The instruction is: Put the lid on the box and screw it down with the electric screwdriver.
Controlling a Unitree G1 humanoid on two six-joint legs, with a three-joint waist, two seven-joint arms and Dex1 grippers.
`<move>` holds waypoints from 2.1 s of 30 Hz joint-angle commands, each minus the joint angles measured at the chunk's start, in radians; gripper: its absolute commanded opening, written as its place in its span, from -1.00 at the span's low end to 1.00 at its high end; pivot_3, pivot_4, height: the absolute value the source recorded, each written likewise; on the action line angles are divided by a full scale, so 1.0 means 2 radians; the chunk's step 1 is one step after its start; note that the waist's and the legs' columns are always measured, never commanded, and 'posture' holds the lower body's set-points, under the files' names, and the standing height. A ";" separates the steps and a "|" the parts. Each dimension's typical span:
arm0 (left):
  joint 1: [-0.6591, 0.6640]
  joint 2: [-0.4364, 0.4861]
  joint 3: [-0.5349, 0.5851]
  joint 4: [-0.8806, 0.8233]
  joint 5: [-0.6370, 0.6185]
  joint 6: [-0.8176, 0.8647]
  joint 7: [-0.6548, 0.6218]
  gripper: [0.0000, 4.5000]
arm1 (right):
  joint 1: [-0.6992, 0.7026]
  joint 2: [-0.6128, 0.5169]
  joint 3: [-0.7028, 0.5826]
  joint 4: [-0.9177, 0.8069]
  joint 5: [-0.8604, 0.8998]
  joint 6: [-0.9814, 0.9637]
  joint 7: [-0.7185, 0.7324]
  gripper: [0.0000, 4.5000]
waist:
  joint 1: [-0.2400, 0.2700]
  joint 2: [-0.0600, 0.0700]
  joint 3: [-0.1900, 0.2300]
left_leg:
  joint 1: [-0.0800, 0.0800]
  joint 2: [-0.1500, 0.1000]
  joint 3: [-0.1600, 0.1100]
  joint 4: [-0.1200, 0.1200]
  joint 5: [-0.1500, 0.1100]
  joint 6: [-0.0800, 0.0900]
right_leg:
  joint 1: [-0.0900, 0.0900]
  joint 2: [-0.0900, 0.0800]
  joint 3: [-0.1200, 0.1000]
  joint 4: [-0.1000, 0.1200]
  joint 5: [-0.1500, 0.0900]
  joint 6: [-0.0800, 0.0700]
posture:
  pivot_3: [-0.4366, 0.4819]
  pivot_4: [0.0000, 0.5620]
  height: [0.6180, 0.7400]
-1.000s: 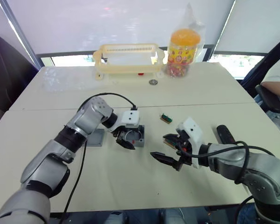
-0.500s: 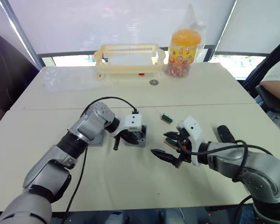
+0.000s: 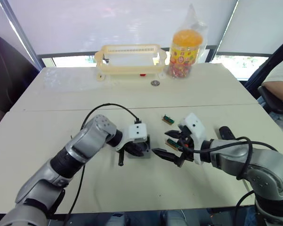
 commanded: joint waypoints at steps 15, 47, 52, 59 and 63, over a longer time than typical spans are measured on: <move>-0.144 0.022 0.193 0.055 -0.149 0.166 0.046 0.30 | 0.004 -0.021 -0.035 0.001 0.032 -0.013 0.049 1.00 | 0.000 0.000 0.000 | 0.000 0.000 0.000 0.000 0.000 0.000 | 0.000 0.000 0.000 0.000 0.000 0.000 | -0.05 -0.47 1.00; -0.058 0.091 0.242 0.295 -0.114 0.290 0.341 0.98 | -0.088 -0.088 0.094 0.044 -0.074 -0.150 0.254 1.00 | 0.000 -0.003 0.001 | 0.000 0.000 0.000 0.000 0.001 -0.002 | -0.002 -0.001 0.000 0.004 -0.001 0.001 | -0.05 -0.47 1.00; -0.077 0.054 0.203 0.335 -0.094 0.257 0.353 0.98 | -0.078 -0.077 0.093 0.037 -0.078 -0.142 0.230 1.00 | 0.004 -0.002 0.001 | 0.000 -0.001 0.000 0.000 0.001 -0.002 | -0.002 -0.001 0.000 0.005 -0.001 0.001 | -0.05 -0.47 1.00; -0.068 0.037 0.208 0.321 -0.087 0.286 0.376 -0.26 | -0.057 -0.064 0.078 0.027 -0.073 -0.128 0.195 1.00 | 0.004 -0.001 0.000 | 0.001 -0.001 0.000 0.000 0.001 -0.002 | -0.001 -0.002 0.000 0.005 -0.001 0.001 | -0.05 -0.47 1.00; -0.053 0.027 0.233 0.284 -0.092 0.318 0.391 -0.99 | -0.051 -0.062 0.075 0.034 -0.076 -0.132 0.188 1.00 | 0.001 -0.001 -0.001 | 0.001 -0.001 0.000 0.000 0.001 -0.002 | -0.001 -0.002 0.000 0.005 -0.001 0.001 | -0.05 -0.47 1.00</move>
